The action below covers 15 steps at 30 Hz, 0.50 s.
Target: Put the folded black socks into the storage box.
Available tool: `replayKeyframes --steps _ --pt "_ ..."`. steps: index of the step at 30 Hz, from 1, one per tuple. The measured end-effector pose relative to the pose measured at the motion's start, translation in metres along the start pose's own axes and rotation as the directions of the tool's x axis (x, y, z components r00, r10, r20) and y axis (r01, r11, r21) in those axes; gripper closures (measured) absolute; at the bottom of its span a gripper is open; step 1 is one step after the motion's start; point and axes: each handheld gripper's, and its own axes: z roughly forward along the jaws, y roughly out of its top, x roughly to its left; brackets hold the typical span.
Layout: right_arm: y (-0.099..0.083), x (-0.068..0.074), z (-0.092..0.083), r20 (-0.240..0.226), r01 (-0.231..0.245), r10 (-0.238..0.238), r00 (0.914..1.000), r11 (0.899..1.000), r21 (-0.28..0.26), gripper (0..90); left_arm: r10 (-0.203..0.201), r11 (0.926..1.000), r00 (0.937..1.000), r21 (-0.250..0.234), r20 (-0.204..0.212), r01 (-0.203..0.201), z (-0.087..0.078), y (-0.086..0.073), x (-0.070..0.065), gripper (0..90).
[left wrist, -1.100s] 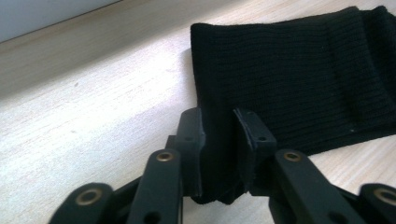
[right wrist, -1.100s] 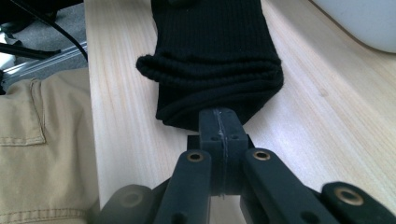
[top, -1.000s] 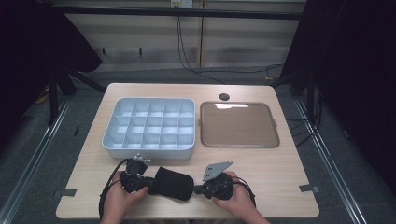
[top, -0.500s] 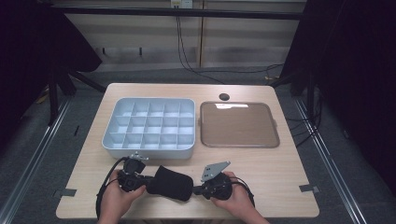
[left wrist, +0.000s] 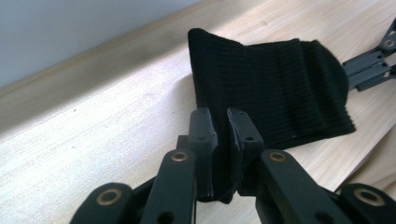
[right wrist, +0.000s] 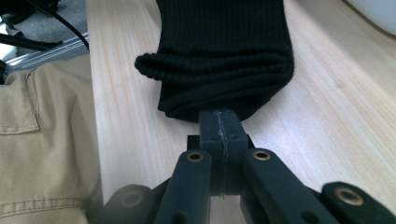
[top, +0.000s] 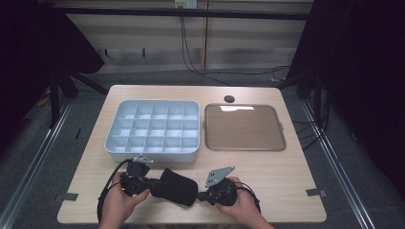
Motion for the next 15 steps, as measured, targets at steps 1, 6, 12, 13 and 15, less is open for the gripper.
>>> replayKeyframes --steps 1,6,12,13,15 --pt "0.0 0.0 0.0 0.0 0.0 0.0 1.0 1.0 0.0 90.0 0.0 1.0 1.0 0.0 0.0 0.0 0.0 0.0 0.0 80.9" --pt "0.0 0.0 0.001 -0.004 0.008 -0.008 1.0 1.0 0.005 90.0 0.009 0.9999 1.0 -0.012 0.003 -0.009 -0.003 0.002 -0.004 80.8" --pt "0.0 0.0 0.002 -0.001 0.005 -0.005 1.0 1.0 0.011 90.0 0.034 0.9994 0.9994 -0.007 0.006 -0.034 -0.004 0.003 -0.009 80.8" --pt "0.0 -0.001 0.002 0.0 0.007 -0.007 1.0 1.0 0.011 90.0 0.032 0.9994 0.9995 -0.012 0.008 -0.032 -0.004 0.004 -0.01 80.7" --pt "0.0 -0.001 0.003 -0.003 0.005 -0.005 1.0 1.0 0.012 90.0 0.052 0.9986 0.9986 -0.01 0.01 -0.052 -0.005 0.005 -0.014 80.8"
